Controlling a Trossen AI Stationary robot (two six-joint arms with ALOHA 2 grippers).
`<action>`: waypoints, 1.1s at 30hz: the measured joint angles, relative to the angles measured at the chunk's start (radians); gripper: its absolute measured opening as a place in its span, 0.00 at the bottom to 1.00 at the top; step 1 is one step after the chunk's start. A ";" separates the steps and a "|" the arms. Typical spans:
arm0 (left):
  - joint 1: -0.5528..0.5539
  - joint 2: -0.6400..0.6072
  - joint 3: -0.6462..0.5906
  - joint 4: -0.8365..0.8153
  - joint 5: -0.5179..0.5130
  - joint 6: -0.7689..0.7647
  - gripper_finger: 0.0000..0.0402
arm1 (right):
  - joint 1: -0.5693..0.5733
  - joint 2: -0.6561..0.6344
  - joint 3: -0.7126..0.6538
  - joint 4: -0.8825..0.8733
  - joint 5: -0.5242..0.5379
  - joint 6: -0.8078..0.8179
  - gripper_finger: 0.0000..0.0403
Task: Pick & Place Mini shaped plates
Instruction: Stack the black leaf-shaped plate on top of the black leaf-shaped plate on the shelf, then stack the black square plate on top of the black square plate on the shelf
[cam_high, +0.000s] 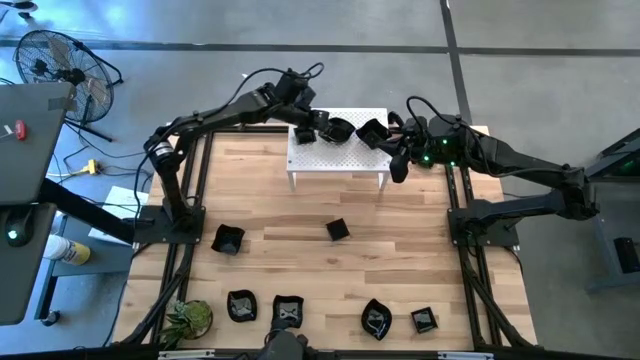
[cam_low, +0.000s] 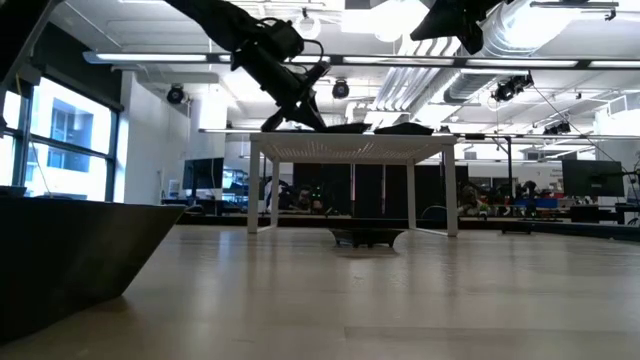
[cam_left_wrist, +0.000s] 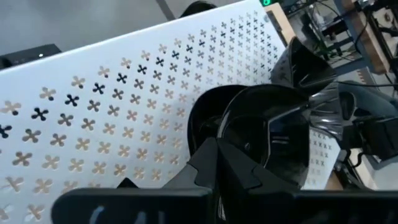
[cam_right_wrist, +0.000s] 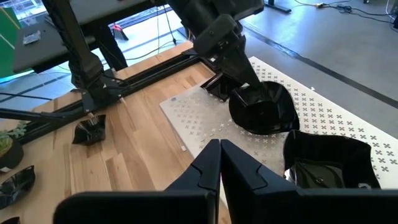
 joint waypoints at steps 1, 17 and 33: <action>0.000 0.000 0.000 0.001 -0.002 0.000 0.01 | 0.000 0.000 0.000 0.000 0.000 0.000 0.01; 0.015 -0.054 -0.001 -0.006 0.016 0.074 0.16 | 0.000 -0.001 0.000 -0.007 -0.003 0.004 0.01; -0.159 -0.497 -0.375 0.192 -0.142 0.248 0.02 | 0.261 0.131 0.000 -0.078 0.076 0.254 0.01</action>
